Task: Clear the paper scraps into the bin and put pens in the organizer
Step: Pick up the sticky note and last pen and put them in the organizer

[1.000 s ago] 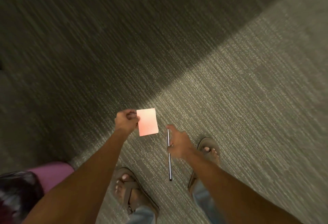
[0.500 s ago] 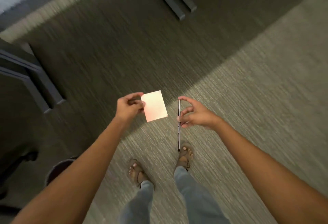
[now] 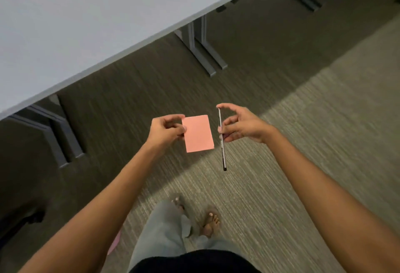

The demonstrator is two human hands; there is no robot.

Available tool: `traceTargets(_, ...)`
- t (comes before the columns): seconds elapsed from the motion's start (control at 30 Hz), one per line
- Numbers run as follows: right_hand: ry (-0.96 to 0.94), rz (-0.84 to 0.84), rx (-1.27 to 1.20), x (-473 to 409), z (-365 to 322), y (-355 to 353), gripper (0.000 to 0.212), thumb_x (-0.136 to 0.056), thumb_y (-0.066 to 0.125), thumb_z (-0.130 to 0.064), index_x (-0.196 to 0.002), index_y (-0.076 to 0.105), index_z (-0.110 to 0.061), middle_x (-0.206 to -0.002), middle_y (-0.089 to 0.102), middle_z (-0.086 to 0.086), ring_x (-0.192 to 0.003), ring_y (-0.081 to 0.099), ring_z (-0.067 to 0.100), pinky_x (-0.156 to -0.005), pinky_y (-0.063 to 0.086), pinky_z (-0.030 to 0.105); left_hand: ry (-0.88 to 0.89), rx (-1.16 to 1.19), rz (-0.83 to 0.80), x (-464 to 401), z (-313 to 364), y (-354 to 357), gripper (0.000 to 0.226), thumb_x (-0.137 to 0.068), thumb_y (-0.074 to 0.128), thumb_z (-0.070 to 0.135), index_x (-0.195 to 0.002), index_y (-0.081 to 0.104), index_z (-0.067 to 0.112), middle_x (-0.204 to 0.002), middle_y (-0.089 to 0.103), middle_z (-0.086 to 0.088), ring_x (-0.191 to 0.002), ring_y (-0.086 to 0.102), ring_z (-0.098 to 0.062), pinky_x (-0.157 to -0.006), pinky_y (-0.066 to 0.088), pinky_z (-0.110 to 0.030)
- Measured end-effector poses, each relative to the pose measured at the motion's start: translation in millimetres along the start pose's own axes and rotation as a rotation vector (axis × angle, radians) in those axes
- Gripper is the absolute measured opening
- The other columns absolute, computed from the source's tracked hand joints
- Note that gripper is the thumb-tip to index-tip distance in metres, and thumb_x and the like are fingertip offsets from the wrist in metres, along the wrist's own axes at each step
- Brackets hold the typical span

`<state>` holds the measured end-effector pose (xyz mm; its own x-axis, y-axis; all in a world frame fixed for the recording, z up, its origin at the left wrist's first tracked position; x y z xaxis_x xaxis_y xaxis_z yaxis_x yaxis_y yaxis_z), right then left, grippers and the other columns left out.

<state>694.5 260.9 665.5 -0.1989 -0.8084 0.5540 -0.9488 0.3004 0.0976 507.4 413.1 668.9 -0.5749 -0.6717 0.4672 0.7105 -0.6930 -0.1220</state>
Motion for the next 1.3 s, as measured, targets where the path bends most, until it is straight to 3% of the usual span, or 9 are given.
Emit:
traceTargets(0.3, -0.027, 0.045, 0.053, -92, -89, -72, 0.078, -0.077, 0.076, 0.006, -0.140, 0.044, -0.027, -0.079, 0.071, 0.008, -0.079, 0.072, 0.029, -0.065, 0.060, 0.038, 0.043, -0.024, -0.010, -118, 78, 2, 0.032, -0.082, 0.068, -0.005, -0.112, 0.068, 0.008, -0.089, 0.074, -0.008, -0.080, 0.074, -0.016, -0.062, 0.059, -0.027)
traceTargets(0.63, -0.016, 0.035, 0.077, -224, -234, -136, 0.079, -0.077, 0.076, 0.004, -0.141, 0.043, -0.028, -0.084, 0.072, 0.010, -0.082, 0.073, 0.030, -0.067, 0.060, 0.036, 0.064, -0.061, 0.011, -267, 187, -18, 0.030, -0.083, 0.071, 0.002, -0.109, 0.068, 0.017, -0.092, 0.070, -0.002, -0.074, 0.072, -0.008, -0.060, 0.057, -0.019)
traceTargets(1.03, -0.153, 0.060, 0.228, -352, -406, -217, 0.064, -0.078, 0.077, -0.007, -0.132, 0.050, -0.029, -0.084, 0.075, 0.008, -0.077, 0.074, 0.029, -0.066, 0.059, 0.034, 0.153, 0.109, 0.206, -417, 336, -33, 0.034, -0.080, 0.070, -0.004, -0.110, 0.068, 0.011, -0.086, 0.070, -0.018, -0.074, 0.072, -0.031, -0.075, 0.061, -0.045)
traceTargets(1.13, -0.209, 0.049, 0.270, -395, -457, -243, 0.059, -0.080, 0.075, -0.005, -0.130, 0.053, -0.027, -0.084, 0.074, 0.008, -0.074, 0.074, 0.027, -0.063, 0.059, 0.033, 0.220, 0.129, 0.275, -461, 381, -30, 0.034, -0.079, 0.068, -0.006, -0.108, 0.068, 0.012, -0.079, 0.071, -0.014, -0.071, 0.072, -0.029, -0.073, 0.062, -0.044)
traceTargets(1.3, -0.288, 0.017, 0.278, -455, -540, -284, 0.059, -0.078, 0.074, -0.001, -0.129, 0.055, -0.025, -0.078, 0.073, 0.012, -0.067, 0.072, 0.027, -0.059, 0.058, 0.034, 0.318, 0.076, 0.441, -528, 444, -14, 0.034, -0.080, 0.063, -0.005, -0.108, 0.066, 0.013, -0.086, 0.069, -0.016, -0.074, 0.070, -0.029, -0.070, 0.062, -0.044)
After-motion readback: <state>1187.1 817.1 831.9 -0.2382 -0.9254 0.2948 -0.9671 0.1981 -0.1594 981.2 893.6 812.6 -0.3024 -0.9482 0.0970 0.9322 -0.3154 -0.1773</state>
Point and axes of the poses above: each hand's wrist, its own x-axis away from the middle knuckle, its own y-axis out of the palm, z = x × y, the point moved 5 cm from there along -x, towards the middle knuckle
